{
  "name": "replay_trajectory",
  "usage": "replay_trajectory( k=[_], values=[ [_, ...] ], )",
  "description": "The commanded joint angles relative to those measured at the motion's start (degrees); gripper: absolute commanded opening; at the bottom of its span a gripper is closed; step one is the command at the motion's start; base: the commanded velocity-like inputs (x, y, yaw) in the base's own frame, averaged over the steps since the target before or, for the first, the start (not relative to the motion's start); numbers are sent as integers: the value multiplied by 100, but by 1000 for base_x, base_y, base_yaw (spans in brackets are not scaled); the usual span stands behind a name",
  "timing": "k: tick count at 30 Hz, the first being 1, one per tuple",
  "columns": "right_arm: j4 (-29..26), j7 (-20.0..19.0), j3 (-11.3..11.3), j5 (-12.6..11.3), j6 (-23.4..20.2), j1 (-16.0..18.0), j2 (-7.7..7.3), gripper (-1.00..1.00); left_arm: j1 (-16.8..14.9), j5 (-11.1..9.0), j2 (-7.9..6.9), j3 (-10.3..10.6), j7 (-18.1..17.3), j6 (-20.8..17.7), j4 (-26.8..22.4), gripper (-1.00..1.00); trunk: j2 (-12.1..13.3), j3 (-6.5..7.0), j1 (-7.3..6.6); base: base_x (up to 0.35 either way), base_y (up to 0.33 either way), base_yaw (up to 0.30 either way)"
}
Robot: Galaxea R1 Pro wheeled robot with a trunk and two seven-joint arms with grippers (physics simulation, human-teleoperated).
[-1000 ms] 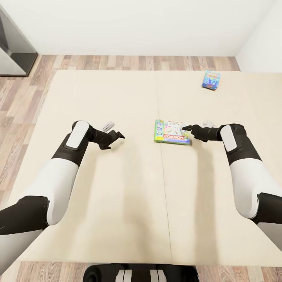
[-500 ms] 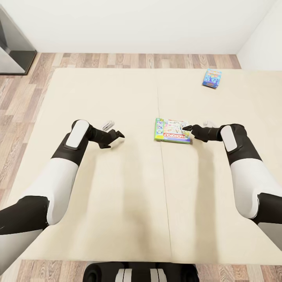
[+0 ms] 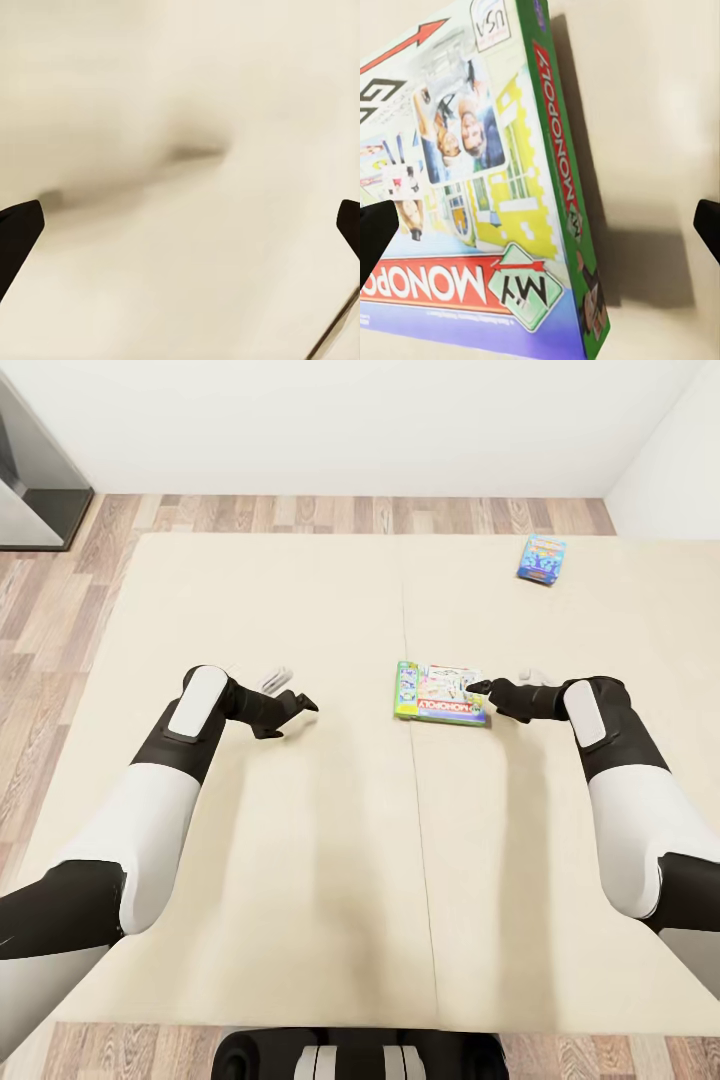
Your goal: Put all the toys in the child's room - the three board games (two on the bed and one on the table), the two jigsaw puzzles on the table, and the tennis ball on the table - inside the toy box on the table in the child's room.
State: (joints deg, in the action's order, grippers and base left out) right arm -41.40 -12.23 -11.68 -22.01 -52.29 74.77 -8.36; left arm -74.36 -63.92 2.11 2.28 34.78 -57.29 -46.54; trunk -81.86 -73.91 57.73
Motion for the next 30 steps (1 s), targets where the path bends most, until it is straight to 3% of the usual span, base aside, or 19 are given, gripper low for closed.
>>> replay_trajectory(
  k=[1, 12, 30],
  values=[
    [0, -49, -18, 85, -27, 2, 2, 100, 0, -112, 0, 7, 55, 16, 85, 100, -1, -4, 34, 0, 0, 0],
    [0, -51, -18, 84, -27, 6, 1, 100, 0, -112, 0, 7, 55, 16, 84, 100, -1, -4, 34, 0, 79, 0],
    [0, -52, -22, 88, -14, -11, -6, 100, 20, -112, -1, 17, 54, 24, 84, 100, -1, -4, 34, 0, 249, 0]
  ],
)
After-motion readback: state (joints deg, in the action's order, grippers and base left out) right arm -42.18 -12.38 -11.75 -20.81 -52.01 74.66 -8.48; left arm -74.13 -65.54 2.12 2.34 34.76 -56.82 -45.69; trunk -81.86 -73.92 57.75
